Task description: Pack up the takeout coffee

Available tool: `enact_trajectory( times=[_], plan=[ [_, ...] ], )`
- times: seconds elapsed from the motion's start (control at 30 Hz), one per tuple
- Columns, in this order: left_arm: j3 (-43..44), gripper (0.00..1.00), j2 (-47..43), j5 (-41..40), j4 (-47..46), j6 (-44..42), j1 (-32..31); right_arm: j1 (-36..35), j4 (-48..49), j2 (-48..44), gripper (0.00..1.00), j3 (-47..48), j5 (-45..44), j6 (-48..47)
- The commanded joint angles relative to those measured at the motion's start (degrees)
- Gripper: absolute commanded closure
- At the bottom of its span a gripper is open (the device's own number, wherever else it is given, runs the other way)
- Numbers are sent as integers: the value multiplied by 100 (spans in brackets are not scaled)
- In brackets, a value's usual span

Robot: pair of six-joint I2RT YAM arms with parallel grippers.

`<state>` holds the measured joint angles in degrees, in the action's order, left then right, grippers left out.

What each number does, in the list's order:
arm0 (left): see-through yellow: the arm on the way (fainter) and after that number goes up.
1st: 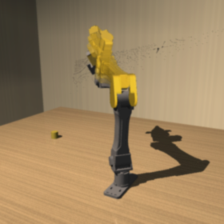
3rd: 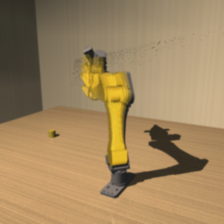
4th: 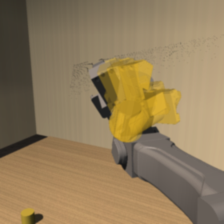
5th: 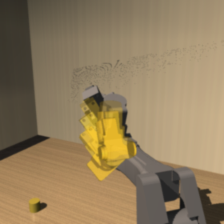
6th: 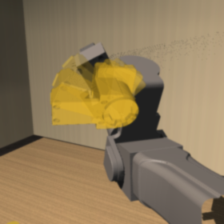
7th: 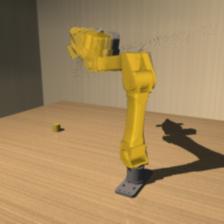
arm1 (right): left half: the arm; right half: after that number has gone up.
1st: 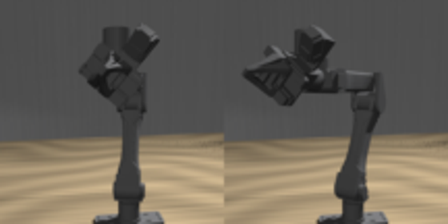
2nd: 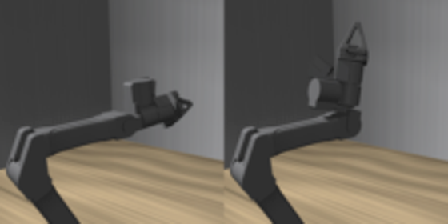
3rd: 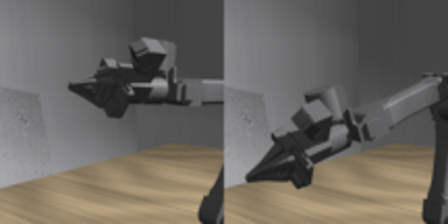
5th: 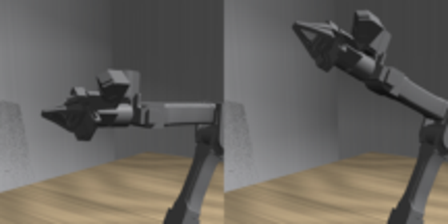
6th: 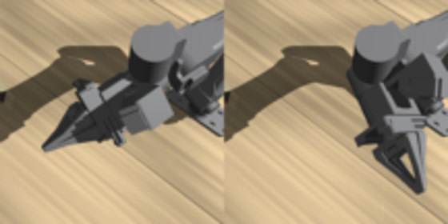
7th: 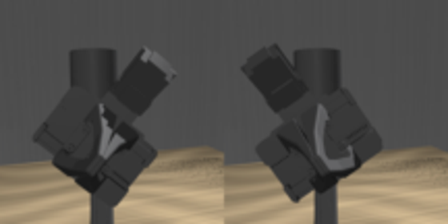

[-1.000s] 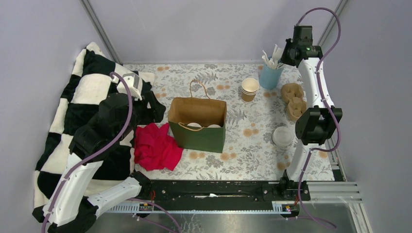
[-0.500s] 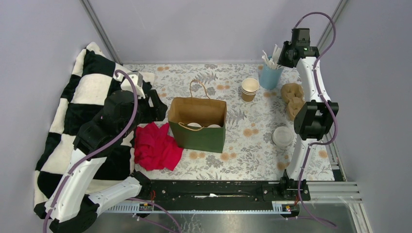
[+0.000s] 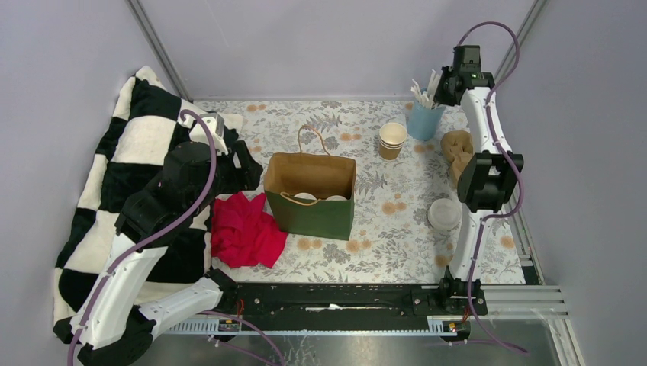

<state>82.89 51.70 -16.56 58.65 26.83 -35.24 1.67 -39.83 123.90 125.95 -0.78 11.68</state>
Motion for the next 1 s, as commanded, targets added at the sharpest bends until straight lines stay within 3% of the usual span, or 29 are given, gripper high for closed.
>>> enact_trajectory(
  times=[0.0, 0.1, 0.17, 0.2, 0.63, 0.8, 0.97],
  plan=[
    [180, 25, -30, -91, -126, 14, -9, 4, -127, 136, 79, 527, -96, 50],
    [201, 25, -29, -88, -126, 16, -12, -26, -481, 114, 86, 829, -215, 27],
    [205, 25, -31, -78, -133, 22, -13, -43, -548, -53, 99, 884, -274, 27],
    [201, 25, -29, -65, -135, 24, -9, -52, -545, -158, 100, 867, -293, 41],
    [166, 26, -197, 233, -232, 16, -15, -56, -1222, -894, 100, 1842, -369, 241],
    [103, 26, -290, 339, -245, 43, -10, -58, -1098, -1435, 100, 1517, -387, 194],
    [103, 26, -318, 458, -297, 24, -11, -53, -1438, -1605, 100, 1962, -185, 239]
  ],
)
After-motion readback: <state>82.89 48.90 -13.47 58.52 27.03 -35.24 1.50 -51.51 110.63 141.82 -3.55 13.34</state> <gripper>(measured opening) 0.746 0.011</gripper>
